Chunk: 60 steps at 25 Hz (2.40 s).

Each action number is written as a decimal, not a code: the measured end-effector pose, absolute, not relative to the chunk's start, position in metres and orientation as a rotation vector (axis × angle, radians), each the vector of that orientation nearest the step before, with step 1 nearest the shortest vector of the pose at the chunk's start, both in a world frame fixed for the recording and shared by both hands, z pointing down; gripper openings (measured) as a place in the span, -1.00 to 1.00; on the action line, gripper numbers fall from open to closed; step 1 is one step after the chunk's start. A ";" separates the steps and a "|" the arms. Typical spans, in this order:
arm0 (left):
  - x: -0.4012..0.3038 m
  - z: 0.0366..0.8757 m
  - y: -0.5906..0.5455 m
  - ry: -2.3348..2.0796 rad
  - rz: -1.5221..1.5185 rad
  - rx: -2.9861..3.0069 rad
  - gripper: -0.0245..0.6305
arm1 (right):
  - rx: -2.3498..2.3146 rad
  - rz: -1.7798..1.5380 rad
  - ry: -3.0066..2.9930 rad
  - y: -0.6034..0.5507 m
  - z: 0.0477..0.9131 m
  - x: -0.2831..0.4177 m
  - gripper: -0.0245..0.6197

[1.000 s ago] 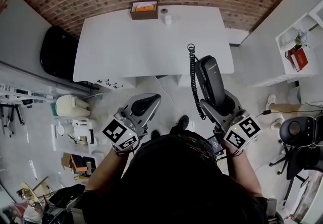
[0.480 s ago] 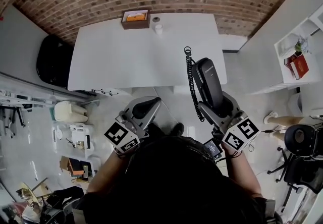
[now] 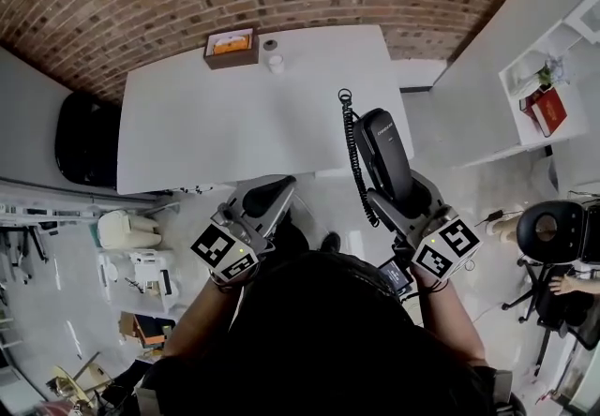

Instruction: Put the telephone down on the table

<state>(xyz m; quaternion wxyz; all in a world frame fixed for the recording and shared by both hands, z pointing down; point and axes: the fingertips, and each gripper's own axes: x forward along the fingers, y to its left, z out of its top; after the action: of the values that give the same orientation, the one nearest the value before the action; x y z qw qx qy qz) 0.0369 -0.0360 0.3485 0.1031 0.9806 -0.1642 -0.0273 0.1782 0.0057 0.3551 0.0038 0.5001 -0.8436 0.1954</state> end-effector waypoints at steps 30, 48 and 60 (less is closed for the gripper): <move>-0.049 0.334 -0.236 -0.285 -0.126 2.932 -0.90 | 1.717 0.570 -2.527 -0.183 0.336 0.087 -0.08; 0.010 0.335 -0.280 -0.616 -0.100 2.883 -0.90 | 1.436 0.578 -2.631 -0.255 0.364 0.156 -0.08; 0.069 0.358 -0.288 -0.827 -0.057 2.800 -0.90 | 1.208 0.652 -2.661 -0.288 0.423 0.201 -0.08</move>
<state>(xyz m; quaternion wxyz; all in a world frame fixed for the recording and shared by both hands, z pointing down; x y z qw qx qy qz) 0.0685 -0.2881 0.3582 0.1105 0.9530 -0.2813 -0.0195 0.2015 -0.2882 0.4234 0.0736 0.4023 -0.8863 0.2171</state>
